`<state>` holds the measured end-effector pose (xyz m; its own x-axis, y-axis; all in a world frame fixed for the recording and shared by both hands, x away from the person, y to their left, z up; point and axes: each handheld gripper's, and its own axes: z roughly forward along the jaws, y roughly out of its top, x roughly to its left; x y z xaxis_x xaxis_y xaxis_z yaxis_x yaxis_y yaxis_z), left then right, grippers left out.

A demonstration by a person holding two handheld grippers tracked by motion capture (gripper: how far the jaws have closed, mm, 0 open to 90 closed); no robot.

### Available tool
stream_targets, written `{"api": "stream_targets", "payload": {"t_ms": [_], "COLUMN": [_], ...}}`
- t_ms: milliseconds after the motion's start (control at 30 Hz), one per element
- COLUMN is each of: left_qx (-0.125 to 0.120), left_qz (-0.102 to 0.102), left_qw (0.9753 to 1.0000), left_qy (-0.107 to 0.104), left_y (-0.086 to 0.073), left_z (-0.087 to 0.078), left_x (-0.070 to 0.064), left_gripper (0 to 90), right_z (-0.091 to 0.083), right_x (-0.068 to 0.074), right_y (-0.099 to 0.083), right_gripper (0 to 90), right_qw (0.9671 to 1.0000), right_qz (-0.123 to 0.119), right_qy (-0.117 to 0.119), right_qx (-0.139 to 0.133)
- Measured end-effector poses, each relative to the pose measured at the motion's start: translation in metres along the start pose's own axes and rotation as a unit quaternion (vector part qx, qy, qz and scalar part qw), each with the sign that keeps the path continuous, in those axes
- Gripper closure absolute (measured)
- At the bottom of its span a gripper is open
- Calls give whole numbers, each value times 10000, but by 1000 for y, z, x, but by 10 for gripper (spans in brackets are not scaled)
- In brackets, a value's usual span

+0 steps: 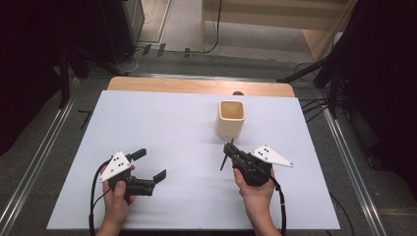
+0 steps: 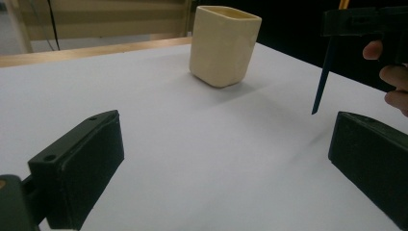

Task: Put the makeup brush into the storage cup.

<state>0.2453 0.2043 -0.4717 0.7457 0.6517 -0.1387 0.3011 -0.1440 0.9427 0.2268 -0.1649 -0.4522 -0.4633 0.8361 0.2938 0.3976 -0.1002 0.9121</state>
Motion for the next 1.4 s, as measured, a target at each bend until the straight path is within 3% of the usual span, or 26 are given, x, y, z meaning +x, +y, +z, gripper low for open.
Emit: {"api": "stream_targets", "payload": {"t_ms": [367, 500, 1400], "left_qx": [-148, -161, -80], "left_qz": [-13, -45, -42], "left_qw": [9996, 9991, 9972], "left_qy": [245, 395, 742], "left_y": [-5, -10, -26], "left_z": [-24, -34, -66], "left_x": [15, 22, 33], "left_gripper": [0, 0, 0], "right_z": [-4, -9, -13], "right_x": [-5, -12, -25], "right_y": [4, 12, 56], "right_gripper": [840, 840, 841], "right_qw": [9995, 9994, 9973], "right_qz": [-275, -250, -400], "right_qy": [-134, -208, -463], "right_qx": [6, -111, -401]}}
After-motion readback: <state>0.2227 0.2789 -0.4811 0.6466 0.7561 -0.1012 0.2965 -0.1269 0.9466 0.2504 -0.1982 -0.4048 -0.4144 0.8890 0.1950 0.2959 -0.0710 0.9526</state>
